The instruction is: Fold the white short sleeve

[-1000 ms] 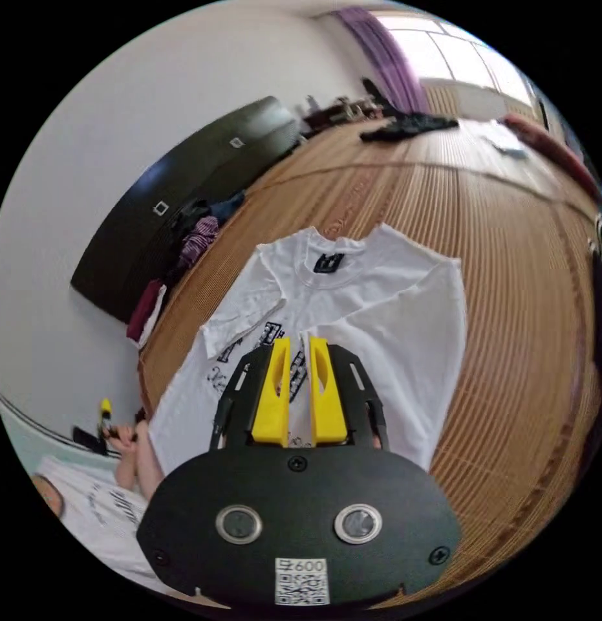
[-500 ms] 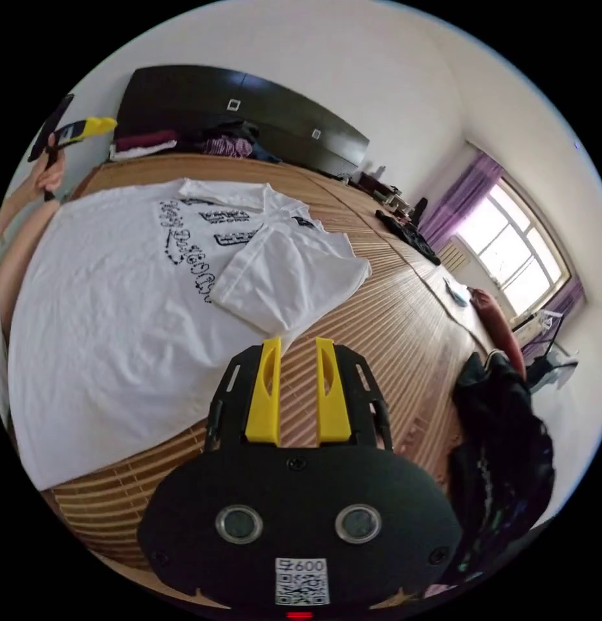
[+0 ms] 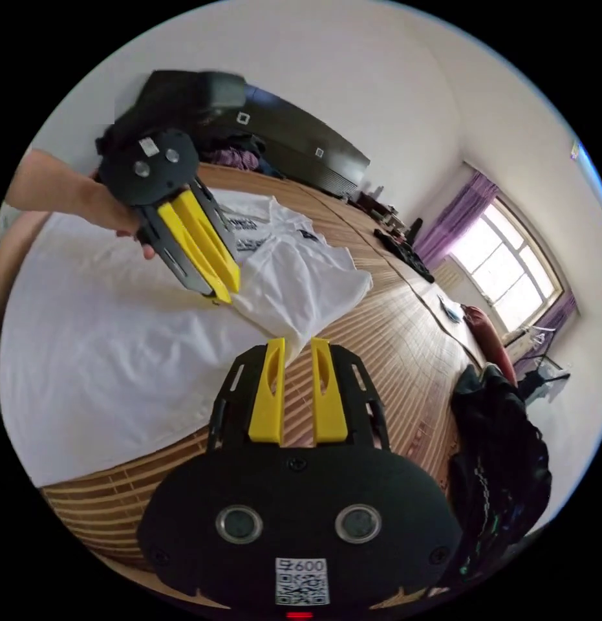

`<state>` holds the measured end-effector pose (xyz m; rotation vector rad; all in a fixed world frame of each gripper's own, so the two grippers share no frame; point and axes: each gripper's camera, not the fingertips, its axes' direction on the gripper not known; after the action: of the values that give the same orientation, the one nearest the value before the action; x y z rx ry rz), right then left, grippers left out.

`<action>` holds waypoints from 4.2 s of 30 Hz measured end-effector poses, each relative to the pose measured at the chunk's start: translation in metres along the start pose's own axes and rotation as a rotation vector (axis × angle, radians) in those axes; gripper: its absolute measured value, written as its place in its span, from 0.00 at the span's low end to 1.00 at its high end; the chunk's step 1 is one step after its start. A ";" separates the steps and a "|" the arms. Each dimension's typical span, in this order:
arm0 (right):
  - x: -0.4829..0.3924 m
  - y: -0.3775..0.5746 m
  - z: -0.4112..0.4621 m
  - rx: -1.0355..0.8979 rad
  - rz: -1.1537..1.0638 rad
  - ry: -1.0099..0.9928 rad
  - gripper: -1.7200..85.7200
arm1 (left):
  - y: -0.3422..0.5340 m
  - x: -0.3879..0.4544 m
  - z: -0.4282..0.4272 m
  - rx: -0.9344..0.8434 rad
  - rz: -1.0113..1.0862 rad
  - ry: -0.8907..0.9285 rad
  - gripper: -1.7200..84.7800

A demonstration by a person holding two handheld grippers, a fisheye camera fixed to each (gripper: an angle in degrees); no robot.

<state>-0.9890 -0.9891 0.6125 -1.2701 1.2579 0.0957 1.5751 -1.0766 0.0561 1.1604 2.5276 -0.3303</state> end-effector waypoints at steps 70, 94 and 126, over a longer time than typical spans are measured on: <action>0.390 -0.096 -0.025 -0.090 0.736 -0.539 0.01 | 0.057 -1.047 0.426 -0.132 -0.345 0.192 0.15; 0.398 -0.120 -0.022 -0.100 0.789 -0.586 0.01 | 0.216 -1.028 0.432 -0.165 -0.270 0.427 0.10; 0.409 -0.105 -0.059 0.011 0.796 -0.680 0.01 | 0.378 -0.758 0.439 -0.139 -0.249 0.314 0.05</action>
<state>-0.7953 -1.2996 0.3937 -0.5654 1.0717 1.0011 2.4167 -1.5073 -0.0709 0.9057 2.9227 -0.0292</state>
